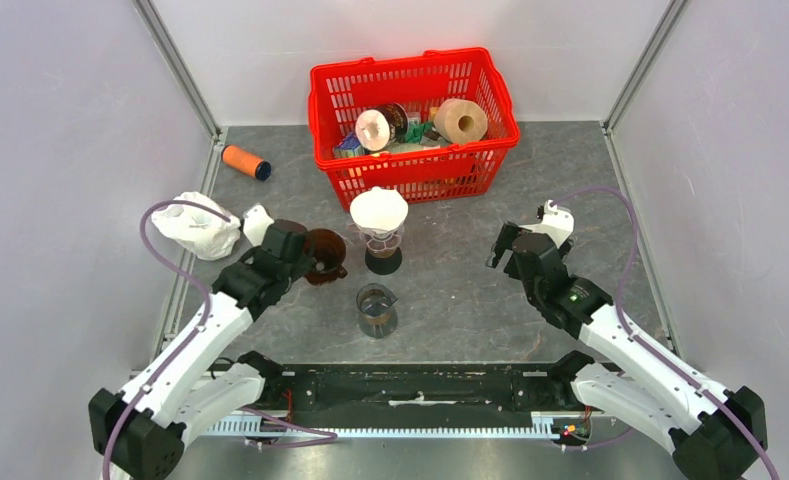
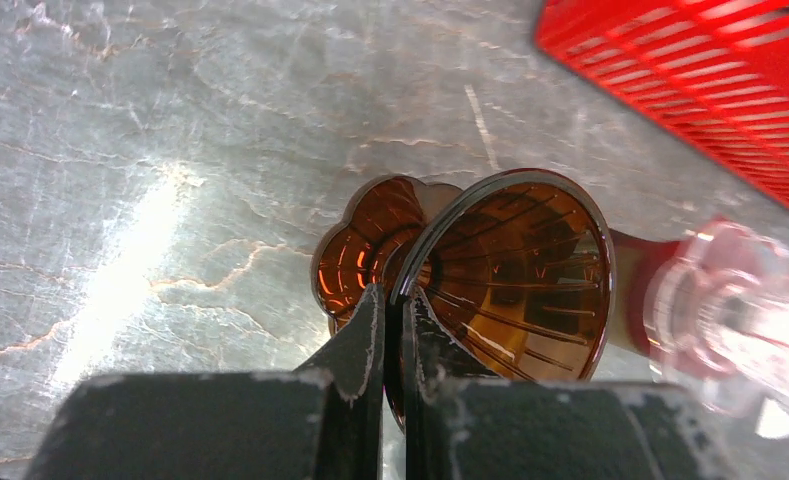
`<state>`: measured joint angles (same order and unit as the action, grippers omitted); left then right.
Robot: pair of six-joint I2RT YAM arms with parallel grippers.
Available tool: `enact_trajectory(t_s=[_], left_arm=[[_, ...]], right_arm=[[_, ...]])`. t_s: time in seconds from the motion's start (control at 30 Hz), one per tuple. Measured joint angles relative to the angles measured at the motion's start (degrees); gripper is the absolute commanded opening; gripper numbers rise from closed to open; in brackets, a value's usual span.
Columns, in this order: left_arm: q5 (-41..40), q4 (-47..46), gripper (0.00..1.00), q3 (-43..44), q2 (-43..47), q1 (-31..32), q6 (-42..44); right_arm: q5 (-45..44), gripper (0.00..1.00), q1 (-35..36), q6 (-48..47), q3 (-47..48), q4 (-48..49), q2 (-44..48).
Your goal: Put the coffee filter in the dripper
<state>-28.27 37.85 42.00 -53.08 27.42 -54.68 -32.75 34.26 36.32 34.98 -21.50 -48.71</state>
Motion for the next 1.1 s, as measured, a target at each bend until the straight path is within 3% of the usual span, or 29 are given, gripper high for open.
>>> enact_trajectory(t_s=[0.2,0.43,0.6,0.9,1.1], left_arm=[[5.81,6.14,0.02,10.23,2.43,-0.09,3.98],[19.12,15.89,0.02,22.99,0.85,-0.09,15.23],[27.08,19.34,0.02,22.82,1.38,-0.09,20.87],[46.03,17.11,0.02,20.79,-3.02,-0.07,26.82],[54.38,15.58,0.02,20.79,-6.05,0.11,29.09]], right_arm=[[1.09,0.99,0.0,-2.67,-0.04,0.26,1.75],[1.51,0.99,0.0,-4.87,-4.22,4.59,9.9],[1.44,0.99,0.0,-5.75,-6.99,5.97,12.76],[1.55,0.99,0.0,-6.14,-7.13,7.06,12.74],[1.57,0.99,0.0,-6.25,-7.13,7.08,12.57]])
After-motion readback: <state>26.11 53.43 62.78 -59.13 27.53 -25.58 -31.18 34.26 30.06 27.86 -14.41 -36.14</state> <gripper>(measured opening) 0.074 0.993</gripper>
